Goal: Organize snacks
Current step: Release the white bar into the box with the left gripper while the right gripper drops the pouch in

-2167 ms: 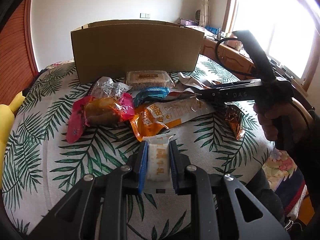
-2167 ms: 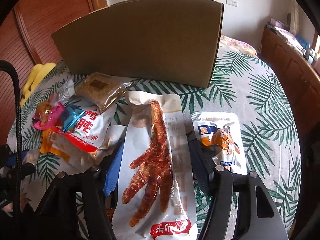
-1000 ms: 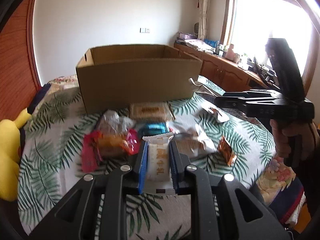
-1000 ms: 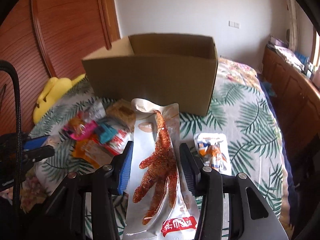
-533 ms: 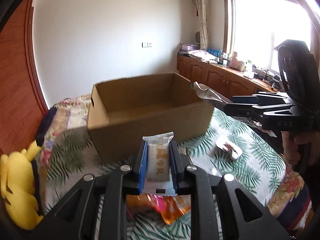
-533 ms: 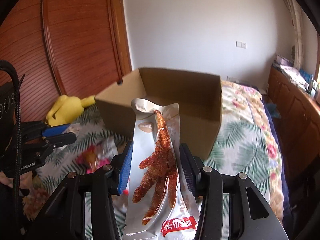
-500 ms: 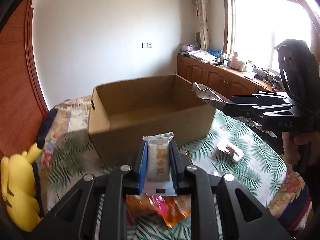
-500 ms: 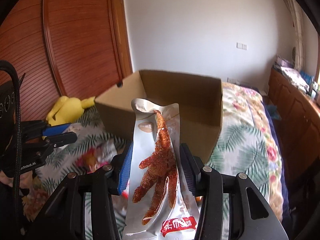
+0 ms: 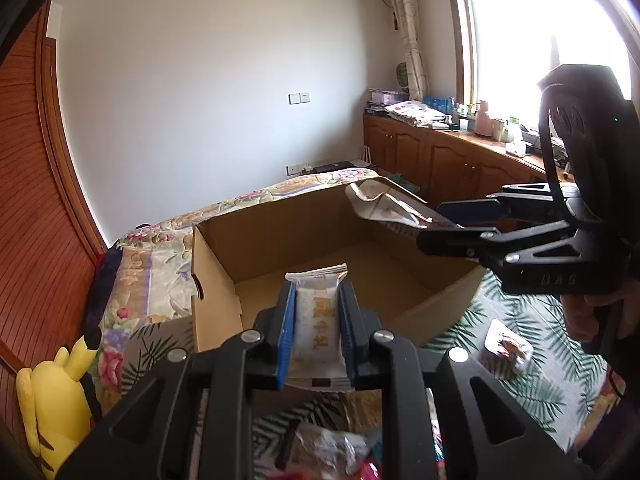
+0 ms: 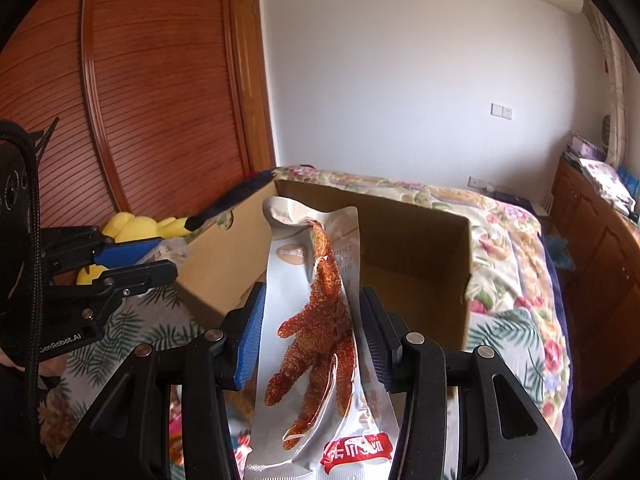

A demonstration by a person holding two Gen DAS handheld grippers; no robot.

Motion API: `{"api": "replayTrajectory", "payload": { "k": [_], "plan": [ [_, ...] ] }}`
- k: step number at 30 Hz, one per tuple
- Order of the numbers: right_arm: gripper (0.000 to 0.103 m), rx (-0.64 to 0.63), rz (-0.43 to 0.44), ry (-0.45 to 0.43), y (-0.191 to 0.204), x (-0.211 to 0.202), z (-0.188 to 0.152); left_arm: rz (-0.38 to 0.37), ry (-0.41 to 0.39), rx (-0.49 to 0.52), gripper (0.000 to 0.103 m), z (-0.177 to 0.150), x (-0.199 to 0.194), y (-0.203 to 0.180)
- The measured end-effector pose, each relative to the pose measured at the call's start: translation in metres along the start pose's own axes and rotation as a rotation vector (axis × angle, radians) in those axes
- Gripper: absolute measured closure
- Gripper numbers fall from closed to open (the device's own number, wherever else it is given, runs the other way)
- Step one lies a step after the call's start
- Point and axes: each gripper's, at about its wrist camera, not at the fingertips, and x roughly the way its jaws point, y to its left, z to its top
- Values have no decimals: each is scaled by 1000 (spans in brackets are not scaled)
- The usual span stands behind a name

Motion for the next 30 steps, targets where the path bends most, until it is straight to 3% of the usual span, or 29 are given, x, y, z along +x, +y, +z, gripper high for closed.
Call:
{"api": "replayTrajectory", "payload": {
  "k": [13, 21, 30],
  "plan": [
    [55, 12, -21, 49, -20, 71, 21, 24, 48, -63, 83, 6, 71, 30],
    [53, -1, -61, 67, -17, 90, 16, 25, 60, -82, 77, 2, 88, 33],
    [44, 3, -85, 69, -16, 97, 16, 32, 60, -82, 69, -3, 88, 31]
  ]
}}
